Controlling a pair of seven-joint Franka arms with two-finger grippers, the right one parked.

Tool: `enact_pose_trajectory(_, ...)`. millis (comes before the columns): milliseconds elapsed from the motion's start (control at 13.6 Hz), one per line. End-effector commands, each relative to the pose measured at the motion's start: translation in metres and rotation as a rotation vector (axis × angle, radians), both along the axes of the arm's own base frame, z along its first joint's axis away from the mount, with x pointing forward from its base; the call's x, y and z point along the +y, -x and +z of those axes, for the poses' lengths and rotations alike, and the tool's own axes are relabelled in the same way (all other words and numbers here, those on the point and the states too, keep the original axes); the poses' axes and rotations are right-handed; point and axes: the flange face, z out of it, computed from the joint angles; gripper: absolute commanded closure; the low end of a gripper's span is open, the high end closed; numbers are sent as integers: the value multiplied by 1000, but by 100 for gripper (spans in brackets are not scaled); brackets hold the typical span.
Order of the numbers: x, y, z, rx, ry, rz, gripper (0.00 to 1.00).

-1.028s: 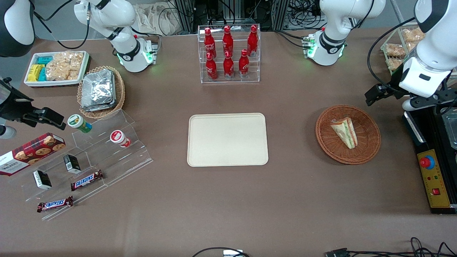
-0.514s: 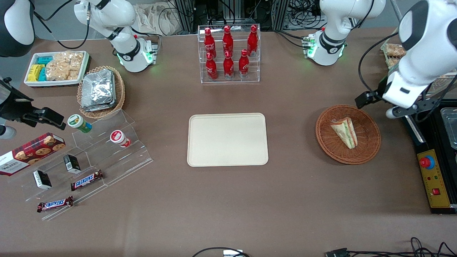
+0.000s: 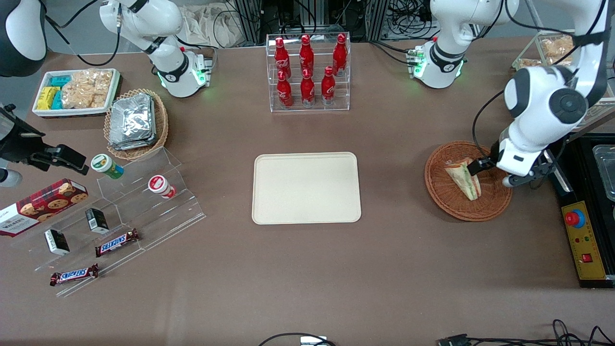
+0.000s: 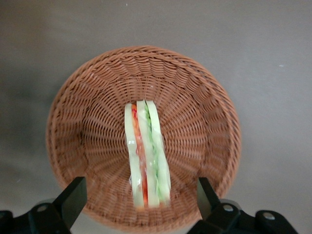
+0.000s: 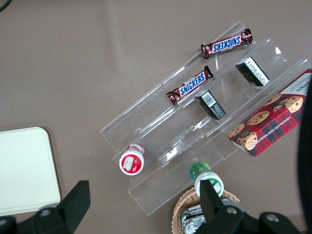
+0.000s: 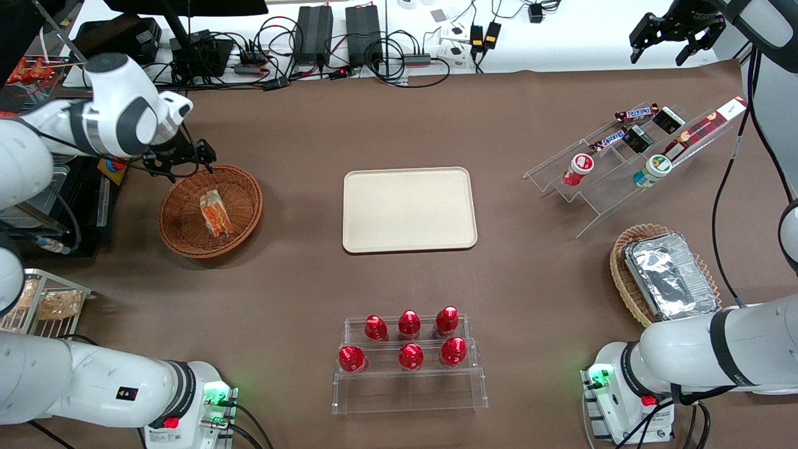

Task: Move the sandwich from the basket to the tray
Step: 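Lower the left gripper and close it on the wrapped sandwich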

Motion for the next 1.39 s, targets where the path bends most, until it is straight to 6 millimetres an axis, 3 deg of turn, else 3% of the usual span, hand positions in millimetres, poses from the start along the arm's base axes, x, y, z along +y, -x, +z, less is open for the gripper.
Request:
enact_pose_trajectory(0, 1, 11, -51, -21, -6, 16, 0)
enact_pose_trajectory(147, 0, 16, -88, -40, -17, 9, 0)
enact_pose_trajectory(294, 1, 17, -107, -51, -24, 6, 0)
enact_pose_trajectory(587, 1, 17, -115, -43, -28, 7, 3)
enact_pose_trajectory(661, 2, 17, -114, -45, -27, 8, 29)
enact_pose_trajectory(734, 1, 17, -113, -46, -26, 7, 73)
enact_pose_trajectory(807, 1, 18, -114, -43, -27, 8, 90)
enact_pose_trajectory(1101, 0, 16, -109, -43, -25, 8, 94)
enact_pose_trajectory(1321, -1, 15, -72, -27, -11, 4, 93)
